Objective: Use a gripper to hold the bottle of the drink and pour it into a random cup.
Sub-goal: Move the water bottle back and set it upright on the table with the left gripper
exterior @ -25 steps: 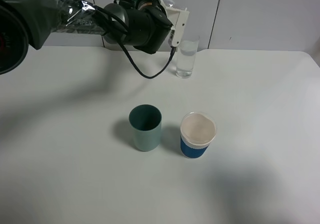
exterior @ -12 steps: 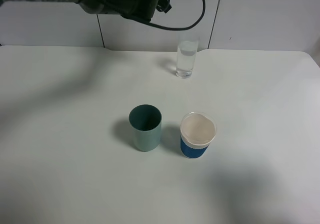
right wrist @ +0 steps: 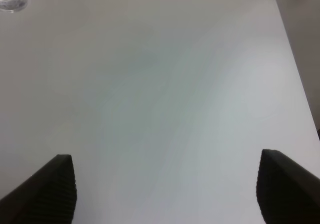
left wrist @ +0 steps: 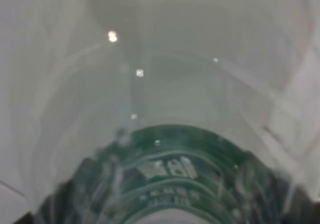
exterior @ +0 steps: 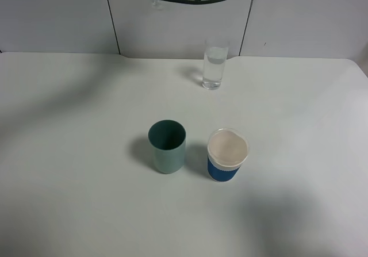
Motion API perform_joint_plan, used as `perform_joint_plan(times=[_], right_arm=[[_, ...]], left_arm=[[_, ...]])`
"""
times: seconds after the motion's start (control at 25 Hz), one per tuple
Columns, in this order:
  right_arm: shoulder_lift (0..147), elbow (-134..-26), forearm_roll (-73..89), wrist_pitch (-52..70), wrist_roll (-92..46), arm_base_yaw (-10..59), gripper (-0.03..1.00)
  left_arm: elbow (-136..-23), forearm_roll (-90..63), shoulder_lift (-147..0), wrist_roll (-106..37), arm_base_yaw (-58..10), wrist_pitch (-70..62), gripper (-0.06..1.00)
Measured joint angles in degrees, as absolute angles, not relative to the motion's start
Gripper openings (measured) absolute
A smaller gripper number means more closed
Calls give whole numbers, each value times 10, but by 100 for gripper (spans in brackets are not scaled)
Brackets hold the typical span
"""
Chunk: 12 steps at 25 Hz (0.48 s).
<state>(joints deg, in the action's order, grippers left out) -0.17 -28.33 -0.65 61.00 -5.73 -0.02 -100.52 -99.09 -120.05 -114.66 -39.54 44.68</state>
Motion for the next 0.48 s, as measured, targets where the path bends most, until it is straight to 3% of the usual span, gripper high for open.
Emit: perform_joint_plan(times=[0.48], right_arm=[[-2,-283,-7,610,-57,0,74]], left_arm=[[-1005,-923,-1200,-1071,-422,433,55]])
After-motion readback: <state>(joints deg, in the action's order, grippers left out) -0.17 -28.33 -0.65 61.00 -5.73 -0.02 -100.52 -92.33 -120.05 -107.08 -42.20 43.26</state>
